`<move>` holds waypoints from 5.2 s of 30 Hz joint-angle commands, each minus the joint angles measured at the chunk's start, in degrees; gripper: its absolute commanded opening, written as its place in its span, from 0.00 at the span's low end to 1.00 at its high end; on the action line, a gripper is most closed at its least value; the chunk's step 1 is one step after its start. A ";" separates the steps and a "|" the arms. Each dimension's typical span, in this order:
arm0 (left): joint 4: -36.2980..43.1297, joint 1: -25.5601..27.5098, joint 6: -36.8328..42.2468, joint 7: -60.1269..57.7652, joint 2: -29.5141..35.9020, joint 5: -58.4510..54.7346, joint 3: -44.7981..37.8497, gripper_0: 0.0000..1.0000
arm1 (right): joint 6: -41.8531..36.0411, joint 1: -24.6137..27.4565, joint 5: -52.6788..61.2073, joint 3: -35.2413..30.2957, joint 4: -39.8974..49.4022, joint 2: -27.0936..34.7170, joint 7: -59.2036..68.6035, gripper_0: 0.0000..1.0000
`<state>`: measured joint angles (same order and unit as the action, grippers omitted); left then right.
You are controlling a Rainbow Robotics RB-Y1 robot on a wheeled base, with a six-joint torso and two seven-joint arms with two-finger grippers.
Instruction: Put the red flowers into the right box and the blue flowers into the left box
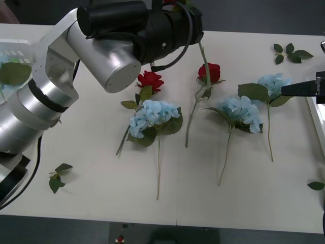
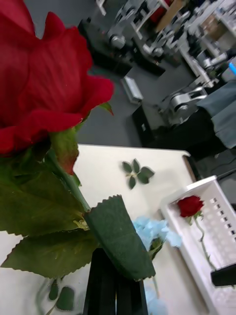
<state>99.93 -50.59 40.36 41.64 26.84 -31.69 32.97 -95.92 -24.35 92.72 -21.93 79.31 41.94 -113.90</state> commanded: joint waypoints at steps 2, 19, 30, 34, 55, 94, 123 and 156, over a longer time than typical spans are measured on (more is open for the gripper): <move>4.13 -1.88 -1.60 -3.24 -3.55 5.32 -0.45 0.00 | -5.68 -1.14 6.68 -4.09 1.81 1.56 4.31 1.00; 8.44 -2.32 -3.09 -4.38 -10.40 14.55 -0.28 0.00 | -9.19 -8.52 21.97 -6.64 1.81 -0.81 21.00 1.00; 8.35 -2.23 -4.06 -4.73 -10.58 15.96 -0.28 0.00 | -5.42 -12.48 20.48 -3.56 1.81 -4.41 22.67 1.00; 8.44 -2.23 -4.41 -4.82 -10.67 17.01 -0.19 0.00 | -5.33 -13.97 16.79 -3.21 1.81 -6.52 22.94 1.00; 8.35 -1.53 -7.49 -5.08 -11.54 21.85 1.22 0.00 | -0.23 -18.37 12.04 3.65 1.81 -11.36 23.29 1.00; 8.35 -1.44 -7.49 -8.86 -11.46 25.45 1.39 1.00 | -0.05 -18.81 12.39 3.12 1.81 -11.88 23.73 0.00; 13.10 5.42 -7.49 -12.73 5.95 14.02 -2.48 1.00 | -2.87 -5.80 0.88 -8.04 1.81 10.53 22.76 0.00; 18.28 31.87 9.12 14.17 27.13 -6.63 -22.69 1.00 | 21.13 7.47 -44.65 -1.10 -13.13 18.70 21.53 0.00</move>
<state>119.70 -16.66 49.54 52.48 55.33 -39.38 10.38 -77.29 -15.91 48.64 -23.95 68.47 59.69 -92.77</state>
